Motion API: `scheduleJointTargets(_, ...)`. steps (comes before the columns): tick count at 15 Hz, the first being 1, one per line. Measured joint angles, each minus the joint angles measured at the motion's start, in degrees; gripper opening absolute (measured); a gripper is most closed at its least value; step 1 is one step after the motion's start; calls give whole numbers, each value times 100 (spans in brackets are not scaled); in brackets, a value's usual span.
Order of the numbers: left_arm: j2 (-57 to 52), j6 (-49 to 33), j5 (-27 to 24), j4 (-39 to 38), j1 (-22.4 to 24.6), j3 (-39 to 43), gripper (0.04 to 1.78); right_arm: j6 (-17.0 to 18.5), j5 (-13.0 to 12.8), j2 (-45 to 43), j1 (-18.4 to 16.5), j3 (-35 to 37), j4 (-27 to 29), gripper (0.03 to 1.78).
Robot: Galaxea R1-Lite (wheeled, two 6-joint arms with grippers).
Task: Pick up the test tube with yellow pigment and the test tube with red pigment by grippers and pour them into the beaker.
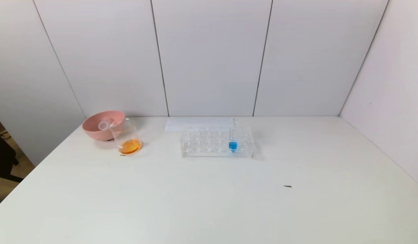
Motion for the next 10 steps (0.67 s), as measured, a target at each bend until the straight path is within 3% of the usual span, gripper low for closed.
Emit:
scheduleJointTargets(6, -133, -26, 11, -1614, -7, 1832, 177, 0, -2, 0, -5, 0, 0, 170)
scheduleJointTargets(10, -133, -63, 18, -1133, -5, 2265, 177, 0, -2, 0, 0, 0, 0, 170)
